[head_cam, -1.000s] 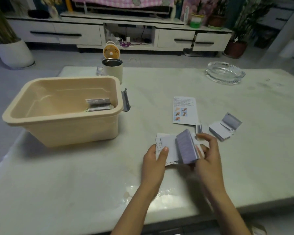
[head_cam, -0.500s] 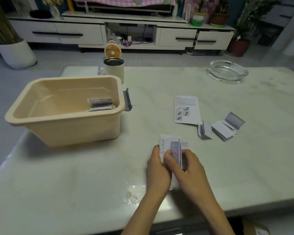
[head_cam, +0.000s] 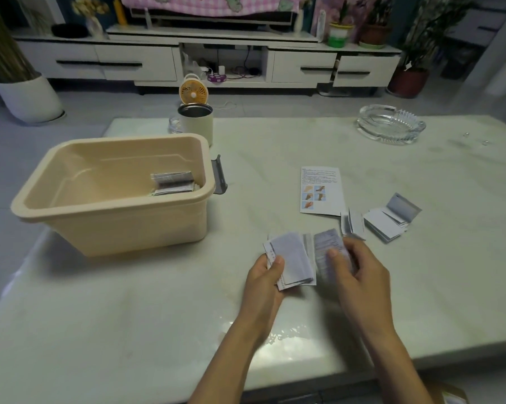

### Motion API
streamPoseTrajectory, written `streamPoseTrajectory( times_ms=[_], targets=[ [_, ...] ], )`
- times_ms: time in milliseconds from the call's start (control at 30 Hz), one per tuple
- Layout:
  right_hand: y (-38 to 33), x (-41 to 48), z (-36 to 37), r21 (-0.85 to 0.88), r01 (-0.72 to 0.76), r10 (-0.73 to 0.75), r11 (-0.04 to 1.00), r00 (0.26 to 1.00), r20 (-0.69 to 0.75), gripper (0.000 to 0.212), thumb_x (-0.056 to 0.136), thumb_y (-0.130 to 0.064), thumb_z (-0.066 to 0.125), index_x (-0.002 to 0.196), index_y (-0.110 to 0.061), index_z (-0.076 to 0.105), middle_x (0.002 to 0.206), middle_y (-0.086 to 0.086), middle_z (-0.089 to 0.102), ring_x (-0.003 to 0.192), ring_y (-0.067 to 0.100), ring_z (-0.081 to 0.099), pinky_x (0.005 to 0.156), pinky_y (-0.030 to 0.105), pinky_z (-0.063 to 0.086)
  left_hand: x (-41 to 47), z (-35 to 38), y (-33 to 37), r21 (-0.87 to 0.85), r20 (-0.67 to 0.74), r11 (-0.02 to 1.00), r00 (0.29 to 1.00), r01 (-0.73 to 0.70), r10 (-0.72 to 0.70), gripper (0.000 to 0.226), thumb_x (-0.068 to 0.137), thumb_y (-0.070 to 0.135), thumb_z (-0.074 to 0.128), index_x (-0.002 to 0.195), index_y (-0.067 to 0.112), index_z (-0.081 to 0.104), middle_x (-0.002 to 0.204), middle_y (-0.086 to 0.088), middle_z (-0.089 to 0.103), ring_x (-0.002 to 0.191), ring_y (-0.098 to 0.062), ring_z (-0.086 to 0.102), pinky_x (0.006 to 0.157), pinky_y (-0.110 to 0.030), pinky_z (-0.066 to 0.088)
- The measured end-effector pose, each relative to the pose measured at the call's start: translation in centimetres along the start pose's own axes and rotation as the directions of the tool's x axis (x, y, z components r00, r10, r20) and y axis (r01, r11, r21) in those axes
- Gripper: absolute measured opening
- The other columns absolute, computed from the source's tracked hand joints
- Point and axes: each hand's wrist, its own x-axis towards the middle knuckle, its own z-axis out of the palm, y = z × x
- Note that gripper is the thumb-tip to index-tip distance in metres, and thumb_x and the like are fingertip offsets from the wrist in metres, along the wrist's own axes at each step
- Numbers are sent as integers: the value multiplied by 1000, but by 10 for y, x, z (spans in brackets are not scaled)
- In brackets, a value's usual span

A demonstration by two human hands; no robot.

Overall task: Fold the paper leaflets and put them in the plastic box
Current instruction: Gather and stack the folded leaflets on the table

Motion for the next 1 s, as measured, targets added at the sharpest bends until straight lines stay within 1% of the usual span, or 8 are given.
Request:
streamPoseTrajectory(
  times_ms=[67, 367, 500, 600, 733, 833, 900, 1000],
  targets=[
    [-5, 1, -3, 52, 33, -28, 998, 995, -92, 11, 93, -16, 55, 94, -26, 60, 88, -16, 63, 82, -4, 59, 67, 11, 45, 0, 1, -1, 19, -18, 1000, 1000, -3, 3, 29, 98, 8, 38, 124, 6, 52, 115, -13, 65, 98, -23, 63, 86, -31, 52],
    [-12, -3, 14, -8, 72, -73, 997, 993, -93, 17, 92, -11, 56, 94, -28, 57, 87, -26, 56, 85, -12, 55, 66, 1, 40, -1, 0, 1, -28, 26, 1000, 1000, -2, 3, 30, 98, 8, 35, 121, 6, 54, 112, -12, 67, 101, -25, 64, 84, -29, 54],
    [-14, -6, 25, 59, 19, -12, 998, 994, -109, 18, 91, -16, 57, 104, -27, 52, 85, -20, 58, 81, -6, 58, 60, 11, 46, 0, 1, 1, 1, 18, 1000, 1000, -11, 11, 32, 98, 9, 36, 127, 4, 50, 120, -16, 63, 110, -30, 60, 92, -35, 51],
    [-11, -11, 36, 44, 14, -5, 999, 980, -197, 10, 92, -19, 57, 93, -26, 51, 85, -18, 59, 81, 0, 59, 64, 21, 47, 0, 1, -2, 30, -8, 999, 1000, -21, 21, 31, 98, 9, 38, 127, 5, 48, 122, -19, 61, 115, -34, 57, 97, -40, 48],
    [-5, -25, 58, 125, -72, 105, 990, 955, -278, 8, 92, -23, 51, 87, -17, 55, 89, -4, 56, 85, -2, 52, 70, 4, 38, -2, 1, -4, 122, -17, 992, 999, -40, 43, 25, 99, 14, 39, 119, 9, 53, 114, -18, 65, 104, -31, 63, 87, -38, 53],
    [-2, -35, 68, 149, -85, 113, 985, 975, -191, 20, 90, -32, 37, 87, -18, 52, 94, -8, 47, 90, -1, 45, 77, 3, 33, -3, 0, -4, 262, -30, 959, 993, -104, 116, 19, 96, 22, 49, 112, 13, 55, 109, -12, 68, 96, -23, 66, 81, -35, 53],
    [0, -28, 58, 126, -39, 57, 991, 987, -148, 28, 88, -41, 37, 89, -19, 54, 95, -12, 48, 90, 7, 46, 81, 8, 35, -3, 0, -6, 327, -54, 934, 984, -142, 168, 18, 93, 24, 57, 107, 14, 57, 106, -9, 68, 96, -23, 66, 81, -34, 54],
    [21, 21, 21, 24, -52, 57, 998, 945, -322, 27, 83, -39, 48, 87, -15, 59, 93, 1, 56, 92, 23, 54, 79, 29, 40, -2, 1, -8, 435, -87, 886, 972, -160, 219, 3, 93, 21, 55, 96, 21, 56, 99, -2, 68, 88, -18, 66, 71, -23, 53]
  ],
)
